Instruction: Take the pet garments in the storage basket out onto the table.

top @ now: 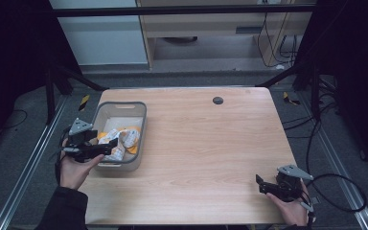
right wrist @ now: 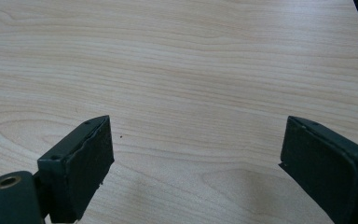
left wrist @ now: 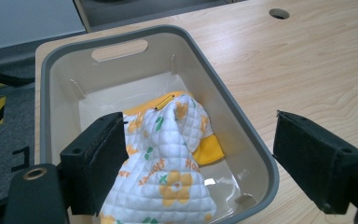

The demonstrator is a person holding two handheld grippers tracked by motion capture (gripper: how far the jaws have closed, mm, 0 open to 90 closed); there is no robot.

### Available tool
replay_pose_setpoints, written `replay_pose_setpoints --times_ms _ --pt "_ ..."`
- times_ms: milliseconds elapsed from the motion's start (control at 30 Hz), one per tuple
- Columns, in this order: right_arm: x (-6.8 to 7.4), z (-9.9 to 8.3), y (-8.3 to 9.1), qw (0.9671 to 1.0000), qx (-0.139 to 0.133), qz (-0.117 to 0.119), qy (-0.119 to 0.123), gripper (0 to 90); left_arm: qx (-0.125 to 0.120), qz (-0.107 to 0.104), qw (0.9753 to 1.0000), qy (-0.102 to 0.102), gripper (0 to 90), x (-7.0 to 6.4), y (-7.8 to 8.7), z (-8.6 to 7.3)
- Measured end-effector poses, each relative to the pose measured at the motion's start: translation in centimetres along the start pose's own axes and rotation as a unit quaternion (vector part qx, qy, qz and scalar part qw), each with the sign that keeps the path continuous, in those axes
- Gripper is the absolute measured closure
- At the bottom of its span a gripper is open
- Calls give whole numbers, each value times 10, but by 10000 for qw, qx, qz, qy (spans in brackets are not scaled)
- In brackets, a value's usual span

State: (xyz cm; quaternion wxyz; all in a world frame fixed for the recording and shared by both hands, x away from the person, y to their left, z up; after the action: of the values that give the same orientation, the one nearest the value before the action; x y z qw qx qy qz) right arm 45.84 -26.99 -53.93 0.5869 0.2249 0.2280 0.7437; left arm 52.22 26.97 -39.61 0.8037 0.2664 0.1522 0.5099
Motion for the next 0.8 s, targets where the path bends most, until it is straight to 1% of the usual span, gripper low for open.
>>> replay_pose_setpoints --times_ms 33,67,100,200,233,333,400,500,567,700,767,800 --pt "0 0 0 10000 -1 2 0 94 50 13 10000 -15 170 1 -2 1" --pt "0 0 0 10000 -1 2 0 94 50 13 10000 -15 172 1 -2 1" --pt "0 0 0 10000 -13 3 0 94 126 42 9999 -76 173 2 -5 3" --pt "0 0 0 10000 -16 3 0 94 224 53 9997 -122 181 3 -8 5" --pt "0 0 0 10000 -17 10 1 94 224 53 9997 -122 185 3 -8 5" --pt "0 0 0 10000 -12 16 4 94 388 45 9990 -203 192 4 -14 7" --pt "0 0 0 10000 -12 20 0 94 418 43 9989 -202 193 5 -15 7" --pt "0 0 -1 10000 -8 28 11 94 548 22 9981 -276 204 6 -20 8" --pt "0 0 0 10000 -17 18 17 94 591 27 9978 -300 211 7 -23 9" --pt "-1 0 0 10000 -1 27 -26 94 621 27 9976 -288 214 8 -26 10" --pt "-1 0 -1 10000 -2 18 -12 94 708 25 9970 -321 219 9 -29 12" --pt "-1 0 -1 10000 -2 18 -12 94 708 25 9970 -321 222 9 -29 12"
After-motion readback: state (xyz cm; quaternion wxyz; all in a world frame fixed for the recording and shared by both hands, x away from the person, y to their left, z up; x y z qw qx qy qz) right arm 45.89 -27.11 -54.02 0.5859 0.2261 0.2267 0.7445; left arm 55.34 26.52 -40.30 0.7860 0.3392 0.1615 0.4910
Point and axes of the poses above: each handheld gripper's, and its own axes: y roughly backward along the jaws, z roughly out of its top, x roughly to its left, the point moved 7 cm from there along -y, roughly forward along the jaws, and after that the axes turned 2 degrees about -y, right-handed, at the moved point
